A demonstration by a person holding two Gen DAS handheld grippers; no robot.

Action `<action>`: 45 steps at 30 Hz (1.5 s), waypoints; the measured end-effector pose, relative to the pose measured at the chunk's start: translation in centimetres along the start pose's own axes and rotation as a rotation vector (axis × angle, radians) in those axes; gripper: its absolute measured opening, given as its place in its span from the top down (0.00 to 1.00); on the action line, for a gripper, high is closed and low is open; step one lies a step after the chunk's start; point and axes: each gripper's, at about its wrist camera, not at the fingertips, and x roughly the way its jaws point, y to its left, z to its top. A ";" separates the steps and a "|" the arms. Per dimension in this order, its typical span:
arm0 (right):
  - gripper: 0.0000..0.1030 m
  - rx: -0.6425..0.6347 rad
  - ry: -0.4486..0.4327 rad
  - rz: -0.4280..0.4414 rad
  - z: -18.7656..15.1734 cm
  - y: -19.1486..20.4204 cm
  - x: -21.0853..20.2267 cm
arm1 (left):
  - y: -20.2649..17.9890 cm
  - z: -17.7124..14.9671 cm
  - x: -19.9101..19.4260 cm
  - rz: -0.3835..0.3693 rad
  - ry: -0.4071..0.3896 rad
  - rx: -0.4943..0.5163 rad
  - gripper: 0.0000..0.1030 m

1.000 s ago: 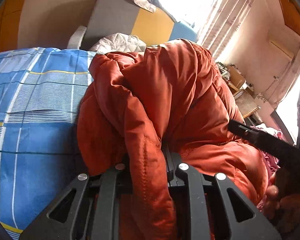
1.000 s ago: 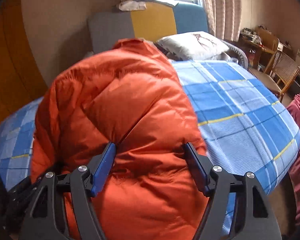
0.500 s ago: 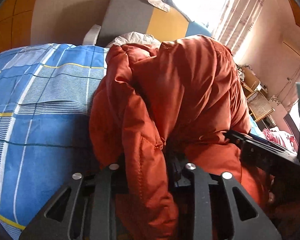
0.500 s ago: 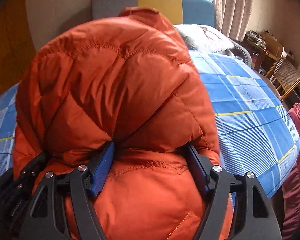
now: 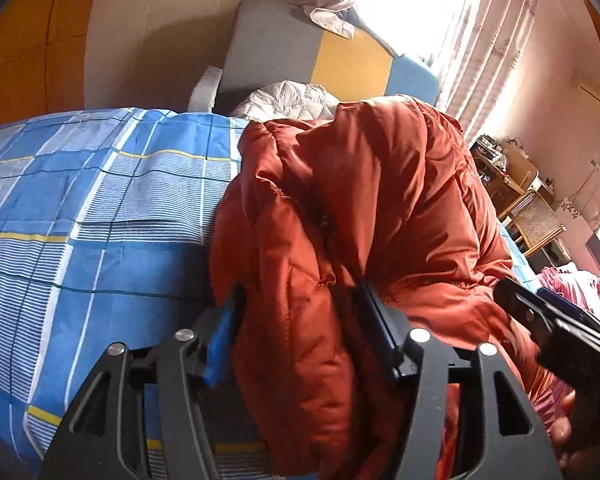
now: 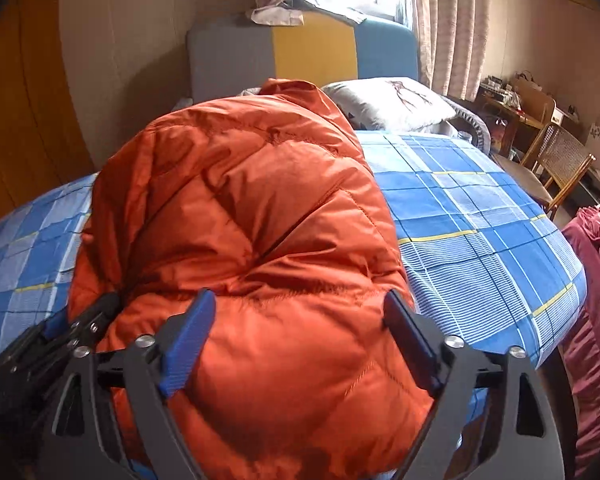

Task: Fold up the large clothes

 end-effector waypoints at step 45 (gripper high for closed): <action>0.03 -0.015 -0.091 -0.076 -6.0 -2.2 -9.8 | -4.2 -5.4 -11.9 0.197 -0.176 0.118 0.02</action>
